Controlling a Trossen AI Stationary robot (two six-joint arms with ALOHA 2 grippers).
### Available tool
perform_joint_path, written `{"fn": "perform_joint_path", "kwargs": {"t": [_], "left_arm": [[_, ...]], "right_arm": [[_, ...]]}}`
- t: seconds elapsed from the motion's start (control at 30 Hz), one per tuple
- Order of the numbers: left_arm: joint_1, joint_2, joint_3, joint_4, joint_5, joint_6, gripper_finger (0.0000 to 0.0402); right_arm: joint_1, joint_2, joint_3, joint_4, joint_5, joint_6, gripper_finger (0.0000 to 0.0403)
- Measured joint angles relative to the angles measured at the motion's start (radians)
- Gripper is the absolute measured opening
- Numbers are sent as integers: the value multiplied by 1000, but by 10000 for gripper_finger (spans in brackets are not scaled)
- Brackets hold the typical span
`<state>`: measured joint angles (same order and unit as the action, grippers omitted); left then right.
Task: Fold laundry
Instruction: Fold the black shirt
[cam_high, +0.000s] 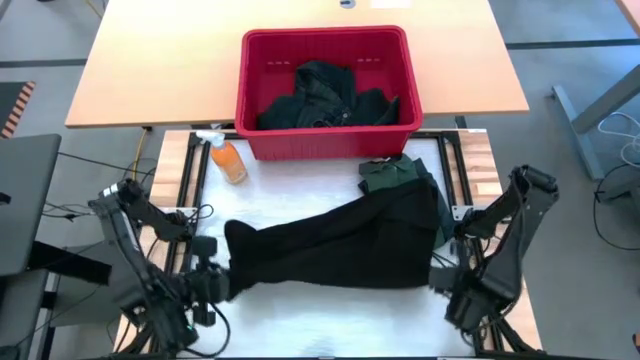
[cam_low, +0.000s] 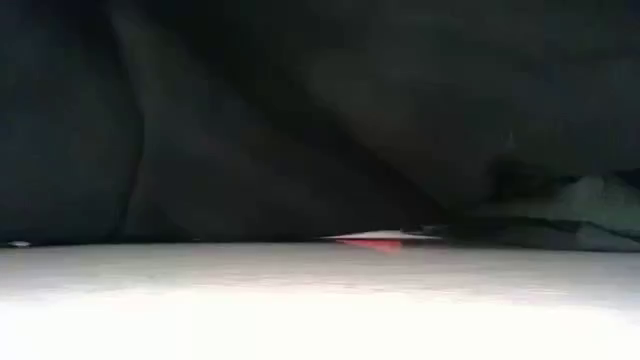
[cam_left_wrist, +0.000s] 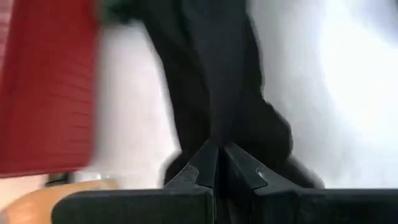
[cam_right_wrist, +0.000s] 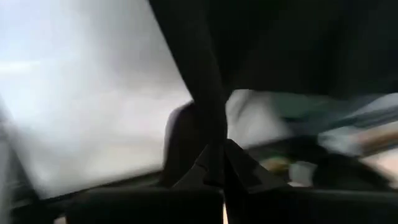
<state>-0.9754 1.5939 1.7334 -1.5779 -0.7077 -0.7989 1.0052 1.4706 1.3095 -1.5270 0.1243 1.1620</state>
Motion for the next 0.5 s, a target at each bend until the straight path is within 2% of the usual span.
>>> {"fn": "perform_joint_path", "kwargs": {"t": [0.03,0.1,0.23,0.4,0.5], "left_arm": [[6,-11,29,11,-27,45,0],[14,-36,80,19,-57,152,0],[73,-92,161,10,-97,229,0],[137,-153,183,6,42,244,0],[150,-192,183,6,70,279,0]], "right_arm": [[-2,0,41,-54,23,12,12],[-20,-33,94,-26,97,-75,12],[-73,-70,181,-49,265,-107,11],[-109,-53,253,-42,297,-230,11],[-132,-55,304,-43,295,-338,11]]}}
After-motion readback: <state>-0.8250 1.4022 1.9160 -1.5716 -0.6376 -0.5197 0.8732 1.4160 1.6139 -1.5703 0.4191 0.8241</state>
